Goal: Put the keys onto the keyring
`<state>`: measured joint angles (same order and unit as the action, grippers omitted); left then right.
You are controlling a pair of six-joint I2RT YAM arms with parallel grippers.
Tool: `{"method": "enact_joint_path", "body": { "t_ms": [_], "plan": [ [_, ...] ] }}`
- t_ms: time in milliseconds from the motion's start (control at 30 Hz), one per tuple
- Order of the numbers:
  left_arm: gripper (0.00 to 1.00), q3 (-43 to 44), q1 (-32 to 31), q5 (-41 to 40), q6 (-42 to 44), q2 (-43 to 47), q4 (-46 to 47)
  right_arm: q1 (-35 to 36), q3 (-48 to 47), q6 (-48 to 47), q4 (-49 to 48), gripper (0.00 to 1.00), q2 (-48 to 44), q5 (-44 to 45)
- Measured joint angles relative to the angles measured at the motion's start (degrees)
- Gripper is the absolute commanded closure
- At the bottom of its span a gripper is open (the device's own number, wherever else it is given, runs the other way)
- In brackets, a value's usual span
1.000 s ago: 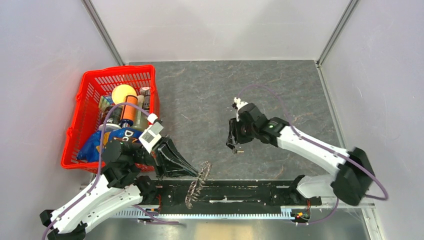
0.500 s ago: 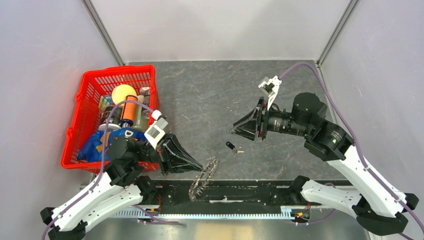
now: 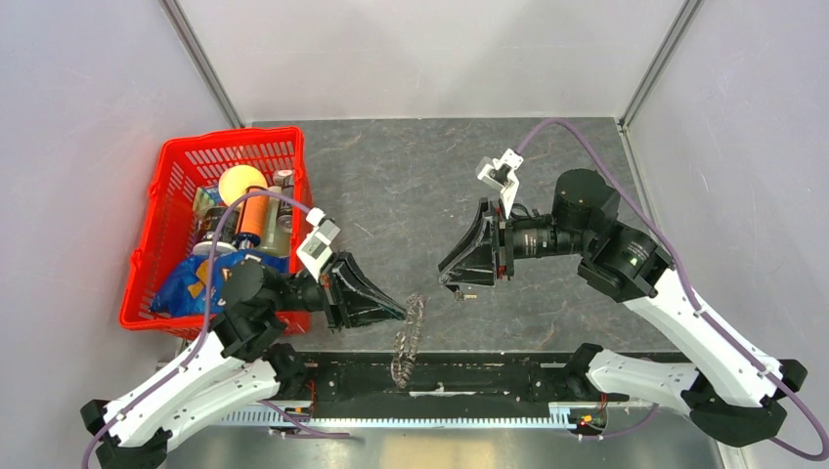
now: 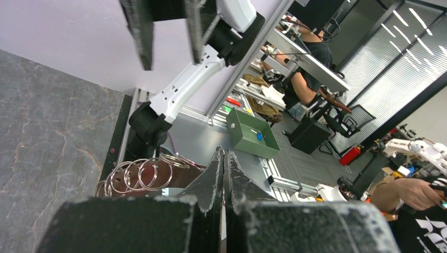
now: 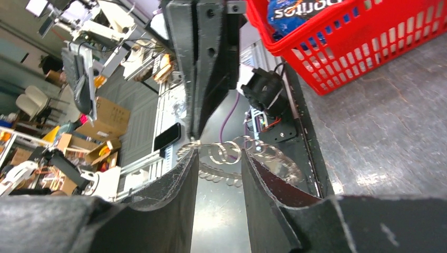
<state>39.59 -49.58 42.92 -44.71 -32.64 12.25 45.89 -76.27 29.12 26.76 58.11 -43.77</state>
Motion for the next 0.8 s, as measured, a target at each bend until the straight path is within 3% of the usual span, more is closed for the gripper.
{"method": "enact_joint_path", "body": {
  "t_ms": [800],
  "plan": [
    [0.98,0.15,0.0,-5.55,0.2,-0.63,-1.84,9.44,0.81,-2.36,-2.29,0.58,4.66,0.26]
  ]
}}
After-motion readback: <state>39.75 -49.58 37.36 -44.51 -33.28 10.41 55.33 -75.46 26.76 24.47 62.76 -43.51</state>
